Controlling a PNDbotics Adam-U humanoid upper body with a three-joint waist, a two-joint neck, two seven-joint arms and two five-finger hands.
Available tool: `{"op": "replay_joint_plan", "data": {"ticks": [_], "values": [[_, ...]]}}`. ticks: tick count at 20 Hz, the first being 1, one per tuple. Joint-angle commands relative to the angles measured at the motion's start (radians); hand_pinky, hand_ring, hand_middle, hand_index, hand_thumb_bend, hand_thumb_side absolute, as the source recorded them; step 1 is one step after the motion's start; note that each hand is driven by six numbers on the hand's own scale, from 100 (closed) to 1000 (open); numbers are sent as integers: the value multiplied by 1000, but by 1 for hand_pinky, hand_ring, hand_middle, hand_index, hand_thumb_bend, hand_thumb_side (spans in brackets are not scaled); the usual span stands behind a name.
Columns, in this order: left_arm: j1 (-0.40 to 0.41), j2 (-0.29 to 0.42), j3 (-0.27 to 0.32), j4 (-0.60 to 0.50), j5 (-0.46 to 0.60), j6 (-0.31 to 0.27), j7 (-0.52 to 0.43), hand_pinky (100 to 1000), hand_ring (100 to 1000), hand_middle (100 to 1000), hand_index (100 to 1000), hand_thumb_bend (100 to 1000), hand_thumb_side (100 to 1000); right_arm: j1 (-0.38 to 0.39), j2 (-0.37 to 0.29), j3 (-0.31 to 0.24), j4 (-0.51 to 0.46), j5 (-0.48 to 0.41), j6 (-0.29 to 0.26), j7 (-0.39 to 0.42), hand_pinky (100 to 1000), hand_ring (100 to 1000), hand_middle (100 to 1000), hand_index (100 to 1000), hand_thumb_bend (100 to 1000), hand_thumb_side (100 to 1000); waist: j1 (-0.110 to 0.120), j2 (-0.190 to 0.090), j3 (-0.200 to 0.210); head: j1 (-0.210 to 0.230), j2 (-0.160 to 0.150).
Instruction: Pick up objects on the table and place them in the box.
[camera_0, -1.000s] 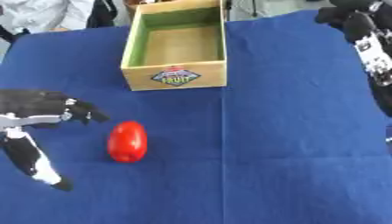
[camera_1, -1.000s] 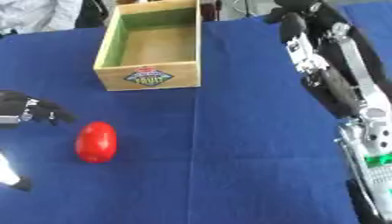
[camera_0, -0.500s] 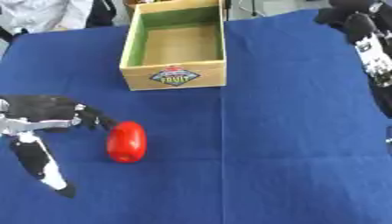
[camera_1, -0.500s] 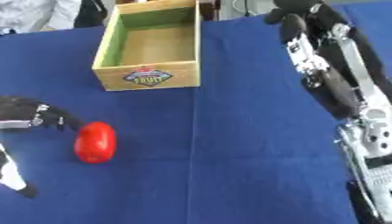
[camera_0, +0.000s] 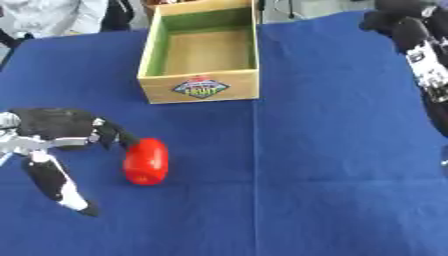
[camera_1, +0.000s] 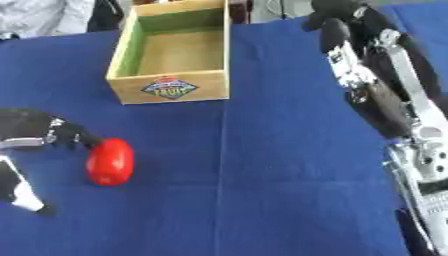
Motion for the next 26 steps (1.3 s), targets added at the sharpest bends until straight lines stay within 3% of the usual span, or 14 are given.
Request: {"op": "replay_joint_plan", "data": {"ticks": [1, 12, 17, 26], "values": [[-12, 6, -9, 9, -7, -50, -48, 558, 675, 851, 1000, 844, 489, -9, 0, -1, -19, -8, -1, 6, 935, 871, 673, 843, 100, 764, -2, -14, -2, 3, -8], [-28, 11, 11, -19, -52, -31, -33, 580, 732, 898, 1000, 829, 516, -4, -1, 3, -19, -11, 2, 14, 936, 872, 668, 827, 100, 761, 0, -14, 0, -1, -4], [-32, -1, -5, 0, -42, -48, -89, 586, 747, 956, 1000, 892, 488, -3, 0, 5, -19, -13, 3, 17, 937, 872, 667, 823, 100, 758, 0, -12, -3, 0, -8], [-45, -18, -12, 37, -9, -85, -105, 569, 725, 928, 1000, 919, 474, -1, 0, 6, -19, -17, 2, 22, 939, 873, 665, 820, 100, 757, -1, -9, -7, 0, -13]]}}
